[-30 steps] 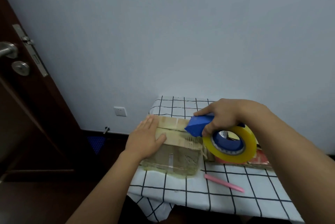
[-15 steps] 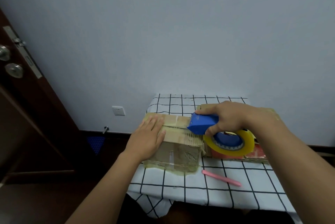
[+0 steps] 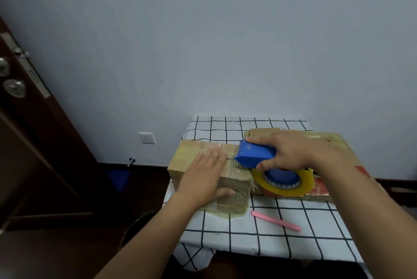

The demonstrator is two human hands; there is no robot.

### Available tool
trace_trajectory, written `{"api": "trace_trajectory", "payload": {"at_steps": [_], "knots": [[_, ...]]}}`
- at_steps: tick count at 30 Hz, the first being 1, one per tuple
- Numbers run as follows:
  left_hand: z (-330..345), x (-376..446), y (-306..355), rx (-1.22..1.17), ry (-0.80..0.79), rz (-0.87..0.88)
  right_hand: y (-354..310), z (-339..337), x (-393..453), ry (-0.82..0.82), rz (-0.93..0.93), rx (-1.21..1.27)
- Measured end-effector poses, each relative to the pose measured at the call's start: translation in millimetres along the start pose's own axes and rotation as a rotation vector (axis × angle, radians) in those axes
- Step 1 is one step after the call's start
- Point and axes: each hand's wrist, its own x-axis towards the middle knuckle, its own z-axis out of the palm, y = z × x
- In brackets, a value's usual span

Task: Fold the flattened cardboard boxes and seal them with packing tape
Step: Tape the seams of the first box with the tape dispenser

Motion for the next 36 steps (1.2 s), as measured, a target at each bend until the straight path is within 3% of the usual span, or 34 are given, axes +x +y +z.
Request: {"api": "trace_trajectory", "payload": {"at_steps": [12,20,26,36], "knots": [[-10.4,-5.8,-26.3,0.013,-0.033,0.153,-26.4,17.4,-17.8,0.102,0.063,0.005],[-3.2,-12.1,6.1,-0.183,0.073,0.102,-35.9,34.9,-19.2,0.151,0.104,0.111],[13.3,-5.8,12.8,-0.097,0.166,0.023,-37.2,40.5,-21.4,0.171,0.095,0.112],[7.6,-8.0,18.8,-0.100,0.105,-0.002,-13.3,49.0,-46.6,0.214,0.074,0.224]]}}
